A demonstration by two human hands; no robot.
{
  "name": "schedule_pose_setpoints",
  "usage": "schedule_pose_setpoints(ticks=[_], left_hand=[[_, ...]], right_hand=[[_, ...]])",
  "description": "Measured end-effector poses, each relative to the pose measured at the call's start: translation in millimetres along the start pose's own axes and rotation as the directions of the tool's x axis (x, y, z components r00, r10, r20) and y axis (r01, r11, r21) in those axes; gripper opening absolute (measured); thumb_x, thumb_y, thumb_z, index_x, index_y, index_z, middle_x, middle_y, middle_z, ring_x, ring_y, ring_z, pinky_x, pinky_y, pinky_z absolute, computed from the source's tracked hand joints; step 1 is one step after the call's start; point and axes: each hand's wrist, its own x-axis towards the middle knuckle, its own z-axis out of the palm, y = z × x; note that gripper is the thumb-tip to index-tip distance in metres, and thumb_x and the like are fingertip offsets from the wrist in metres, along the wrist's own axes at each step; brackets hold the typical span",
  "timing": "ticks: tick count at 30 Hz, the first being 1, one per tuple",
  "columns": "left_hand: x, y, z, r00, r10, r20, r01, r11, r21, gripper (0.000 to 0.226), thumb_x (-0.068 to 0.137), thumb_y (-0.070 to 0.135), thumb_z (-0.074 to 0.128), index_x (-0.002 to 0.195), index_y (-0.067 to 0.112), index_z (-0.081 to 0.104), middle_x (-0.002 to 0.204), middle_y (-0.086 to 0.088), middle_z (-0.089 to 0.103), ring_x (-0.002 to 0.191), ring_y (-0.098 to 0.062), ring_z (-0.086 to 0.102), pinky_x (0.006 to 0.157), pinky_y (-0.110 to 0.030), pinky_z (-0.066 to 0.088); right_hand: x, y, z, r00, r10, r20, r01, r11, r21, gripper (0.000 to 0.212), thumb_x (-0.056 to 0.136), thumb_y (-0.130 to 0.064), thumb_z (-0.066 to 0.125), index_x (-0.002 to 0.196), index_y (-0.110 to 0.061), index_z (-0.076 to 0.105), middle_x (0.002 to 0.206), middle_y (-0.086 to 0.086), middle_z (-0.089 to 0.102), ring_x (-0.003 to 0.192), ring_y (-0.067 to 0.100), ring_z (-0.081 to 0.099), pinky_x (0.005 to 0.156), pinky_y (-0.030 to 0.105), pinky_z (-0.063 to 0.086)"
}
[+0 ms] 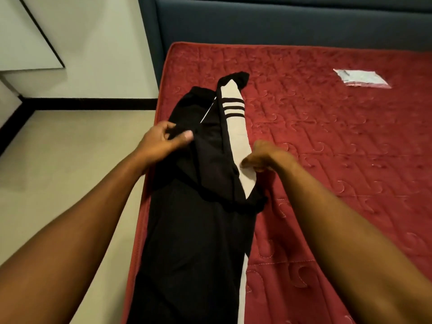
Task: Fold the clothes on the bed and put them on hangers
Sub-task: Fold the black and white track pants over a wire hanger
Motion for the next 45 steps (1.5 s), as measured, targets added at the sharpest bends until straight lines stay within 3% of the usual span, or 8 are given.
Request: schedule_pose_setpoints(ticks=[4, 9, 13, 16, 22, 29, 32, 45], left_hand=[[-11, -9, -19, 0.930, -0.139, 0.340, 0.059, 0.970, 0.237, 0.024, 0.082, 0.011, 0.083, 0.103, 0.007, 0.073, 0.101, -0.007, 0.076, 0.098, -0.023, 0.073, 0.082, -0.030, 0.061], [33, -4, -22, 0.979, -0.135, 0.152, 0.129, 0.990, 0.048, 0.019, 0.089, 0.015, 0.076, 0.105, 0.005, 0.075, 0.102, -0.009, 0.078, 0.101, -0.026, 0.073, 0.089, -0.033, 0.059], [62, -11, -2, 0.960, -0.028, -0.280, 0.041, 0.998, 0.039, 0.034, 0.093, 0.038, 0.071, 0.122, 0.020, 0.066, 0.096, 0.004, 0.070, 0.098, -0.020, 0.068, 0.097, -0.039, 0.055], [45, -26, 12, 0.910, 0.100, -0.402, -0.048, 0.989, 0.137, 0.060, 0.092, 0.057, 0.065, 0.139, 0.024, 0.050, 0.100, 0.007, 0.065, 0.097, -0.016, 0.065, 0.090, -0.033, 0.052], [14, -73, 23, 0.958, 0.228, -0.174, -0.081, 0.796, 0.600, 0.061, 0.091, 0.046, 0.067, 0.145, 0.024, 0.047, 0.136, -0.016, 0.056, 0.126, -0.038, 0.052, 0.107, -0.053, 0.043], [-96, -56, 37, 0.913, 0.056, -0.404, 0.047, 0.969, 0.242, 0.040, 0.097, 0.022, 0.061, 0.137, 0.019, 0.054, 0.114, -0.006, 0.068, 0.098, -0.020, 0.065, 0.094, -0.036, 0.053], [-166, -55, 43, 0.895, -0.070, -0.441, 0.155, 0.975, 0.159, 0.042, 0.094, 0.021, 0.066, 0.134, 0.018, 0.053, 0.095, 0.002, 0.067, 0.088, -0.017, 0.066, 0.091, -0.036, 0.054], [-402, -75, 47, 0.854, -0.457, -0.247, 0.515, 0.807, 0.289, 0.060, 0.071, 0.061, 0.079, 0.098, 0.009, 0.067, 0.098, -0.013, 0.071, 0.087, -0.035, 0.070, 0.081, -0.047, 0.061]], right_hand=[[13, 6, -29, 0.994, -0.082, -0.066, 0.087, 0.994, 0.065, 0.023, 0.088, -0.019, 0.077, 0.071, -0.009, 0.065, 0.063, 0.007, 0.061, 0.045, 0.014, 0.051, 0.043, 0.019, 0.036], [31, 8, -74, 0.966, -0.013, -0.259, 0.104, 0.934, 0.342, 0.022, 0.090, -0.003, 0.067, 0.068, -0.004, 0.065, 0.039, 0.000, 0.053, 0.031, 0.011, 0.039, 0.036, 0.015, 0.026], [63, -1, -46, 0.933, 0.046, -0.356, 0.261, 0.594, 0.761, 0.016, 0.095, -0.007, 0.056, 0.110, -0.010, 0.062, 0.074, 0.006, 0.068, 0.059, 0.017, 0.062, 0.052, 0.028, 0.051], [48, 13, -7, 0.855, 0.018, -0.518, 0.330, 0.753, 0.570, 0.058, 0.094, -0.032, 0.066, 0.147, -0.019, 0.048, 0.108, -0.001, 0.065, 0.097, 0.013, 0.061, 0.093, 0.032, 0.050], [7, 45, 63, 0.807, -0.388, -0.445, 0.441, 0.897, 0.017, 0.072, 0.077, -0.074, 0.060, 0.132, -0.028, 0.065, 0.135, 0.001, 0.060, 0.124, 0.018, 0.057, 0.108, 0.036, 0.046], [-50, 52, 111, 0.709, 0.156, -0.688, 0.364, 0.755, 0.546, 0.052, 0.099, -0.030, 0.057, 0.143, -0.002, 0.052, 0.137, 0.017, 0.057, 0.125, 0.028, 0.056, 0.110, 0.031, 0.041], [-106, 62, 142, 0.740, 0.269, -0.617, 0.304, 0.683, 0.664, 0.046, 0.094, -0.027, 0.068, 0.132, -0.005, 0.057, 0.123, 0.011, 0.064, 0.098, 0.015, 0.063, 0.078, 0.001, 0.039], [-328, 85, 266, 0.987, -0.025, -0.160, 0.132, 0.699, 0.703, 0.034, 0.070, -0.037, 0.087, 0.092, -0.015, 0.073, 0.090, 0.003, 0.078, 0.085, 0.025, 0.075, 0.082, 0.047, 0.061]])
